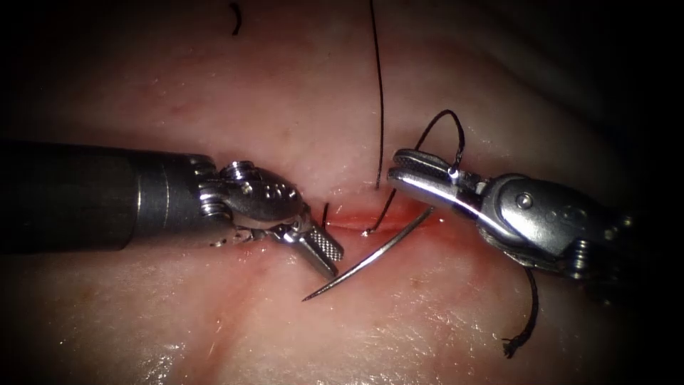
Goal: Wound Closure
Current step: Pass the needle back to the left gripper to adjust grip
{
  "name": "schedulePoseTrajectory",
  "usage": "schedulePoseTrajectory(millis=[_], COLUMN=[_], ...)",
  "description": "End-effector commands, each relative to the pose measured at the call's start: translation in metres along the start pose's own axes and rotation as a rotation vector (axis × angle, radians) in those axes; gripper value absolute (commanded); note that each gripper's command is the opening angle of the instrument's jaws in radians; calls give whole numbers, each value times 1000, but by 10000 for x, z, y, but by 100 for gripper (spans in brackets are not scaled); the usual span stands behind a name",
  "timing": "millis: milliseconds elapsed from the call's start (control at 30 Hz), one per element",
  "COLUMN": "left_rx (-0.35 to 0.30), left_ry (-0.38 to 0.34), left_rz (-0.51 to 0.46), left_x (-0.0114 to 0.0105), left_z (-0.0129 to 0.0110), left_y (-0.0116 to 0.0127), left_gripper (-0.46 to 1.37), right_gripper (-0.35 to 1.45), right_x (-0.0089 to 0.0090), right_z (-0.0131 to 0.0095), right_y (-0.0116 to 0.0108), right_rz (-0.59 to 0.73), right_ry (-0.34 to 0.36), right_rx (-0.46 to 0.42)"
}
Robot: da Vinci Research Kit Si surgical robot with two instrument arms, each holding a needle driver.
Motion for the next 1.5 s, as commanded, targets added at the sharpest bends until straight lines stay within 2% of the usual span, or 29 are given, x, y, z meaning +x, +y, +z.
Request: schedulePoseTrajectory(millis=[33, 200, 267, 367, 500, 667, 767, 967, 1200, 1300, 1333, 1367, 1467, 1500], left_rx=[7, -3, -10, -12, -1, 53, 64, 84, 70, 68, 67, 65, 47, 25], left_ry=[15, 30, 69, 104, 107, 117, 120, 125, 125, 125, 125, 124, 119, 114], left_rz=[-2, -16, -66, -91, -102, -108, -128, -139, -165, -182, -187, -192, -195, -198], left_x=[4, 19, 27, 32, 34, 34, 31, 29, 26, 25, 25, 23, 20, 18], left_z=[-4, -13, -15, -14, -8, 0, 6, 14, 18, 17, 16, 15, 14, 14], left_y=[2, 13, 21, 31, 42, 49, 48, 41, 38, 38, 38, 39, 40, 40], left_gripper=[28, 42, 56, 64, 85, 110, 118, 121, 108, 90, 79, 57, 13, 6], right_gripper=[-35, -35, -35, -35, -35, -35, -35, -35, -35, -35, -35, -35, -35, -35], right_x=[1, 1, -1, -3, -3, -1, 1, 10, 24, 28, 29, 29, 28, 28], right_z=[-1, 0, 2, 5, 10, 12, 13, 18, 28, 29, 29, 29, 28, 28], right_y=[-1, 2, 6, 9, 10, 10, 11, 9, 3, 0, 0, -1, -2, -2], right_rz=[-7, -34, -69, -134, -179, -196, -196, -195, -195, -203, -203, -203, -204, -204], right_ry=[2, -11, -16, -20, -25, -6, 9, 24, 50, 57, 57, 58, 59, 59], right_rx=[4, 11, 14, 17, 19, 14, 5, 3, 14, 20, 21, 21, 22, 22])
